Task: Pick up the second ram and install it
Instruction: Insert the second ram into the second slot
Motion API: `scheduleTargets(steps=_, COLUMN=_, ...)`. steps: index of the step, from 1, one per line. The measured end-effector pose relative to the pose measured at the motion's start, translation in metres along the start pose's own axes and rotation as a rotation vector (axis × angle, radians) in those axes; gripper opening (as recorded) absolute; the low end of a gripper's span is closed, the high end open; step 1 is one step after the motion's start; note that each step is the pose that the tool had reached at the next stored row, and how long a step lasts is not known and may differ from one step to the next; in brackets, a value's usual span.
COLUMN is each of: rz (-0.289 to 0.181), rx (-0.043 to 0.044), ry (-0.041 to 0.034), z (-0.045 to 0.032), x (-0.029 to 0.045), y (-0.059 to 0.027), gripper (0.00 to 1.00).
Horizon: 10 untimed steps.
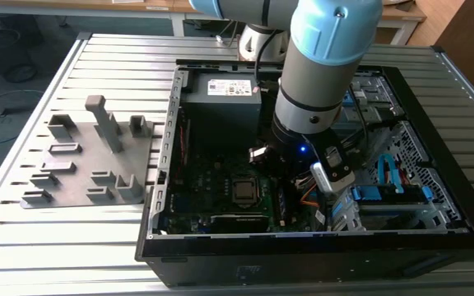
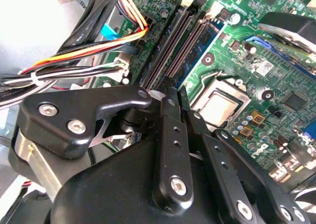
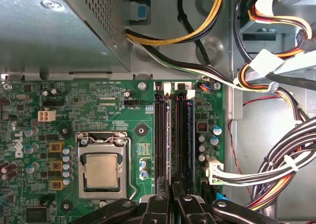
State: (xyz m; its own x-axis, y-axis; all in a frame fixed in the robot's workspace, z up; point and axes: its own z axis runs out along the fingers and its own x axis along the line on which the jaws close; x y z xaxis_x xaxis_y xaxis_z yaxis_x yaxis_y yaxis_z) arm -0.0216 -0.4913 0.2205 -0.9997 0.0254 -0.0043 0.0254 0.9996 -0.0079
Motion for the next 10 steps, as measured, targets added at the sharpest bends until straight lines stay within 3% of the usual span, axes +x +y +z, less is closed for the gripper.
scheduleTargets(steps=10, rz=0.000, rx=0.0035, ry=-0.0001, z=0.0022, x=0.0001, y=0.0042, gripper=0.14)
